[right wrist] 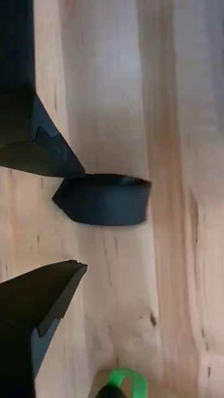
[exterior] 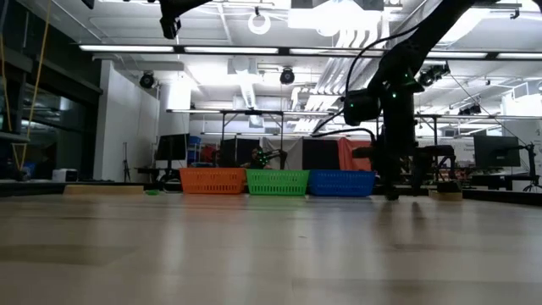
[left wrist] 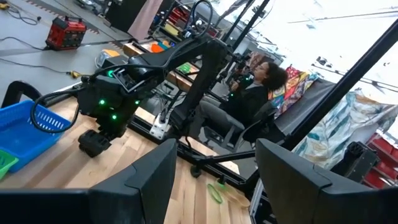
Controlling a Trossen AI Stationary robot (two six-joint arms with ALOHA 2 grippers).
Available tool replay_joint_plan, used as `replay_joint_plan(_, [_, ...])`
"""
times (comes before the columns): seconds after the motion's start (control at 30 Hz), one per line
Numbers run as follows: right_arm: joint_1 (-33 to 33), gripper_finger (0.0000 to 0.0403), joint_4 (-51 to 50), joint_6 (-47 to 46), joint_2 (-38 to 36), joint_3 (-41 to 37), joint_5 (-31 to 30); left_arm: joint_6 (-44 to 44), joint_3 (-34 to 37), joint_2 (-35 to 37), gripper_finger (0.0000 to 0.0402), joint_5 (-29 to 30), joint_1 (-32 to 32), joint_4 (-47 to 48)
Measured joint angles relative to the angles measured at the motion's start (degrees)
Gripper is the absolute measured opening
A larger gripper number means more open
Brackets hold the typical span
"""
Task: Sort rubber bands into baskets
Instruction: Put the black rubber band into the orange basket
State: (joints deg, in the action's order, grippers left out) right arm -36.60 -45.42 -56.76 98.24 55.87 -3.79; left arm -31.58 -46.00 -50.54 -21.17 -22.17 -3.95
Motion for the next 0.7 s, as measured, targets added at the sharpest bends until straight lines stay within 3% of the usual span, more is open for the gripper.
replay_joint_plan(0.2, [-0.55,0.0218,0.12,2.76,0.0,-0.03,-0.6,0.28,0.0,0.0,0.0213,0.16,0.0,-0.17])
replay_joint_plan(0.33, [-0.55,0.0195,2.29,5.12,0.0,-0.08,0.41,-0.49,0.0,0.0,0.0213,0.62,0.0,-0.18])
replay_joint_plan(0.47, [-0.52,0.0129,2.51,7.42,0.0,-0.08,0.73,-1.31,0.0,0.0,0.0213,2.53,0.0,-0.17])
replay_joint_plan(0.6, [-0.55,0.0028,1.56,11.33,0.0,-0.1,0.63,-2.28,0.0,0.0,0.0214,4.55,0.0,-0.17])
replay_joint_plan(0.7, [-0.45,0.0014,1.2,14.05,-0.49,-0.12,1.45,-2.35,0.0,0.0,0.0214,4.75,0.0,-0.17])
